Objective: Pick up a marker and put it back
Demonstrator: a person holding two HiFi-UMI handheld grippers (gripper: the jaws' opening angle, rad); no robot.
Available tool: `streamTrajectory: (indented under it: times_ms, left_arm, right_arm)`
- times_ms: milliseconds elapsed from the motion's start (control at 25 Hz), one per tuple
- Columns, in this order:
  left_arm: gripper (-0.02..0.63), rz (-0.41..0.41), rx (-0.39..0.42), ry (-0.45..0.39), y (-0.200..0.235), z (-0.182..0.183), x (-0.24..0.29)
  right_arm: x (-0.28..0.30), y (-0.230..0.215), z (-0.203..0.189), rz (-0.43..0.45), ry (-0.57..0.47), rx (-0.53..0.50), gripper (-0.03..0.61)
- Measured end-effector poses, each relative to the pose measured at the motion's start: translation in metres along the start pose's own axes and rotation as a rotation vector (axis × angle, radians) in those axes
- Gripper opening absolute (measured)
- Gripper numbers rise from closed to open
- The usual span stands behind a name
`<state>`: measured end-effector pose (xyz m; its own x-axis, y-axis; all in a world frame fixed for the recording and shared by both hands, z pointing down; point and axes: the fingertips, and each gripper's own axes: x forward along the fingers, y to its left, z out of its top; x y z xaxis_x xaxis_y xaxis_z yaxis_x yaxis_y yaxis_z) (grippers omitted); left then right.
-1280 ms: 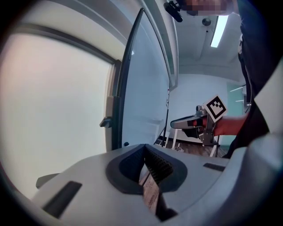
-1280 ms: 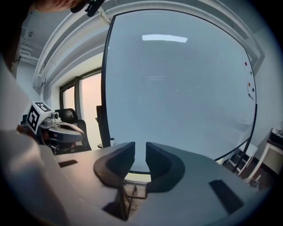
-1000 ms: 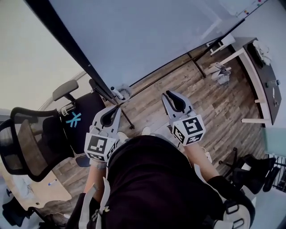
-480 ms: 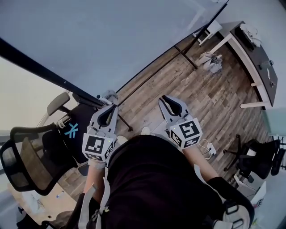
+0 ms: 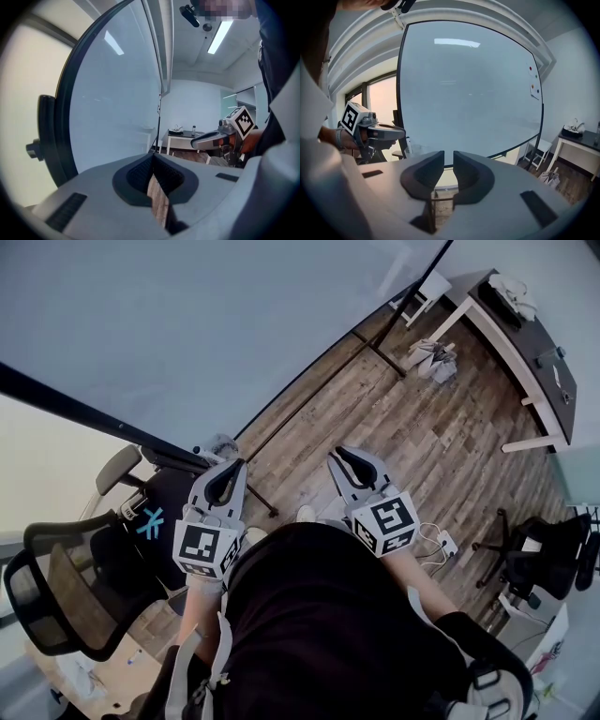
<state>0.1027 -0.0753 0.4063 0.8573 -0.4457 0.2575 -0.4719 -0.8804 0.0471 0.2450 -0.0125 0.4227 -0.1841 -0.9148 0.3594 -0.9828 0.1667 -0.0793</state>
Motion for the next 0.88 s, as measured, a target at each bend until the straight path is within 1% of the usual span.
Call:
streamTrajectory:
  times_ms: [520, 880]
  left_arm:
    - [0.008, -0.008, 0.000, 0.012, -0.001, -0.001, -0.006]
    - [0.008, 0.002, -0.011, 0.015, 0.004, -0.008, -0.013]
  right_arm:
    - [-0.002, 0.009, 0.001, 0.002, 0.007, -0.010, 0.066]
    - [0.003, 0.015, 0.000, 0.004, 0.014, -0.013, 0.066]
